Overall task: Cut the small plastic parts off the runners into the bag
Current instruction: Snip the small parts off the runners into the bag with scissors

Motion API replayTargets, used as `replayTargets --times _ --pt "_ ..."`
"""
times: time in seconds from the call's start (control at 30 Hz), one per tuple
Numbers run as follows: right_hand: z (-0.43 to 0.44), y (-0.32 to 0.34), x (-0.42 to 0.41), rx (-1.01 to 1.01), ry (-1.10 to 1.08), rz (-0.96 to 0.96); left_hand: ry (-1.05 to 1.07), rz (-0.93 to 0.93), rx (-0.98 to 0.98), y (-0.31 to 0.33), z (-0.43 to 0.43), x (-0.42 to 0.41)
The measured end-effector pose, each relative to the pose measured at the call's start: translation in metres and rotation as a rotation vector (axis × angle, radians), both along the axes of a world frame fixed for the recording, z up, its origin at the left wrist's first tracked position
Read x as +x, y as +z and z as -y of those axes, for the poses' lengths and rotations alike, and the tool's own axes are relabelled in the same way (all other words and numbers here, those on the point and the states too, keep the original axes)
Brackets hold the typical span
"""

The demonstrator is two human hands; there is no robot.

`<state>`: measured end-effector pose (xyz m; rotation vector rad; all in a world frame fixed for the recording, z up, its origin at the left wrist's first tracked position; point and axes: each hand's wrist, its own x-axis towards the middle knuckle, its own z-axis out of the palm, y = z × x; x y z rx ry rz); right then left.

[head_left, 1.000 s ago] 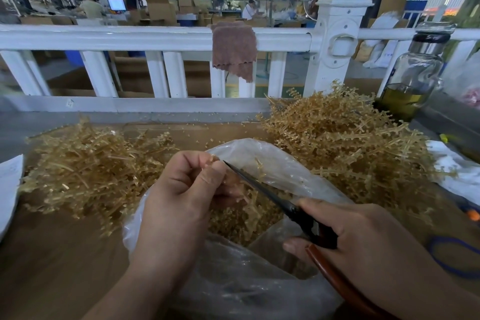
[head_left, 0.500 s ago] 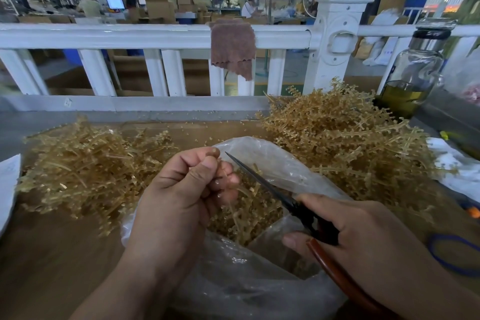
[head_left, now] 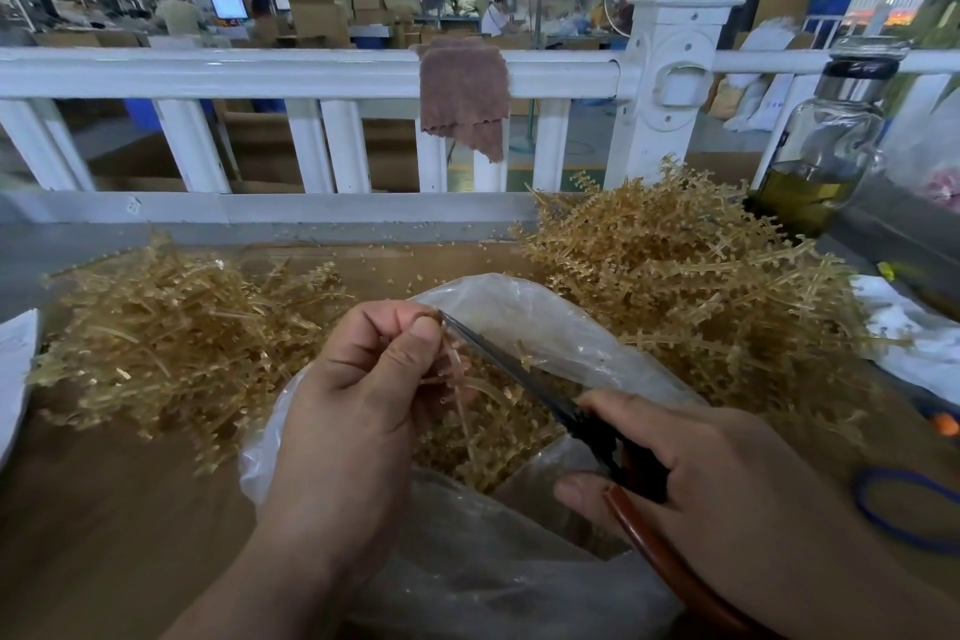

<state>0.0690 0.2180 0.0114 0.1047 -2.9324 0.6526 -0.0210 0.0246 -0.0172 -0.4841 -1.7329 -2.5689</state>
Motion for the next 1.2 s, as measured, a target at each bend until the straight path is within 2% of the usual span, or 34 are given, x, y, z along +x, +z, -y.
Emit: replayTargets --times 0.33,0.67,1.2 --pt "0.0017 0.0006 -0.0003 0.006 -0.008 -0.018 0.035 0.000 0.014 0.0007 -0.0011 0.0007" --pt "0.0054 0.0029 0.0050 0.023 -0.020 -0.077 0.072 -0.056 -0.078 -0.0039 -0.0004 0.0005" --pt "0.0049 -0.0016 0.0055 0.020 -0.014 -0.182 0.051 -0.069 -0.055 -0.0072 -0.0019 0.0010"
